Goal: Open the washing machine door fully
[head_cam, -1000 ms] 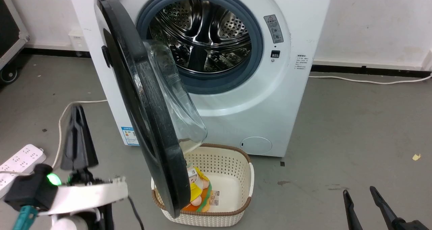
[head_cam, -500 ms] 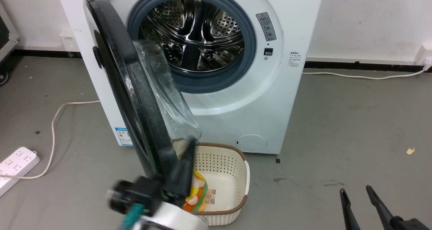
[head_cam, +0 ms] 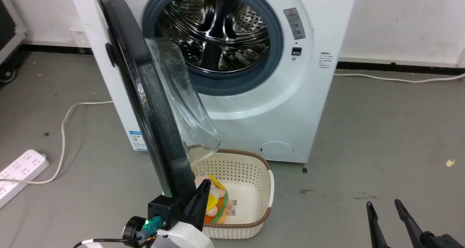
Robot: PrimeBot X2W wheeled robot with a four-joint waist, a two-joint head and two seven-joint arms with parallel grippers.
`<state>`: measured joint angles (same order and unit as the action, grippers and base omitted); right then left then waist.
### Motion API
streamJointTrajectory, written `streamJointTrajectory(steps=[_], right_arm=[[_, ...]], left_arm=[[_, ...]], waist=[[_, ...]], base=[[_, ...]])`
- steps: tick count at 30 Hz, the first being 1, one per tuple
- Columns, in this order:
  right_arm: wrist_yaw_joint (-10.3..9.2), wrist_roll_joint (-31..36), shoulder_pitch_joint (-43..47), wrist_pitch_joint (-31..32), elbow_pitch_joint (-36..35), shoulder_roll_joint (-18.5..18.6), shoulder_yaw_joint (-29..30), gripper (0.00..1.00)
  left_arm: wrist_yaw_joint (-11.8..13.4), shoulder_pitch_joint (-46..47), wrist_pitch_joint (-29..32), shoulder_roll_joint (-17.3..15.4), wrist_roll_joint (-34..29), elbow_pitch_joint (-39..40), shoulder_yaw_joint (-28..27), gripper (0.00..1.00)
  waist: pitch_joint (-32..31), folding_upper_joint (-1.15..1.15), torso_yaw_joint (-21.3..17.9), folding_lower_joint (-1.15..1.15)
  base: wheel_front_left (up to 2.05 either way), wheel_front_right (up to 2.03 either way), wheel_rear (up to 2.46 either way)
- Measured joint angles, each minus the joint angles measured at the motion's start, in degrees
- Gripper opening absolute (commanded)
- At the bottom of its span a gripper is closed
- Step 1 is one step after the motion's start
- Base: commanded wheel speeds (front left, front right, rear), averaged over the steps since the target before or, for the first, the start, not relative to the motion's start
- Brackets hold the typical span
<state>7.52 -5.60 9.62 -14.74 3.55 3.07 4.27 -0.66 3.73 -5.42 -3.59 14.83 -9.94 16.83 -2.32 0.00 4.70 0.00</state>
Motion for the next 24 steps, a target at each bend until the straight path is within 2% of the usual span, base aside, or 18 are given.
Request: streamJointTrajectory(steps=[6,8,15,18,23,24], right_arm=[[0.00,0.1,0.0,0.0,0.1,0.0,-0.5,1.00],[0.00,0.1,0.0,0.0,0.2,0.0,-0.1,1.00],[0.00,0.1,0.0,0.0,0.2,0.0,0.1,1.00],[0.00,0.2,0.0,0.0,0.2,0.0,-0.2,1.00],[0.00,0.7,-0.4,0.0,0.2,0.0,-0.9,1.00],[0.00,1.8,-1.6,0.0,0.0,-0.1,-1.3,1.00]], left_arm=[[1.1,0.1,-1.2,-1.3,0.1,-2.2,-1.7,0.00],[2.1,0.1,-1.5,-2.9,0.7,-2.2,-3.6,0.00],[4.1,-0.2,-1.8,-5.7,3.0,-0.9,-8.8,0.00],[4.7,-0.3,-2.3,-6.2,6.5,-0.6,-12.7,0.00],[5.1,0.0,-2.8,-9.9,7.9,-2.1,-17.0,0.00],[5.0,2.2,-3.3,-11.3,9.3,-3.7,-18.9,0.00]], waist=[[-0.5,0.00,2.8,0.00],[-0.7,0.00,4.6,0.00],[-0.5,0.00,9.3,0.00],[0.1,0.00,11.1,0.00],[2.1,0.00,13.1,0.00],[4.3,0.00,13.6,0.00]], base=[[0.00,0.00,0.00],[0.00,0.00,0.00],[0.00,0.00,0.00],[0.00,0.00,0.00],[0.00,0.00,0.00],[0.00,0.00,0.00]])
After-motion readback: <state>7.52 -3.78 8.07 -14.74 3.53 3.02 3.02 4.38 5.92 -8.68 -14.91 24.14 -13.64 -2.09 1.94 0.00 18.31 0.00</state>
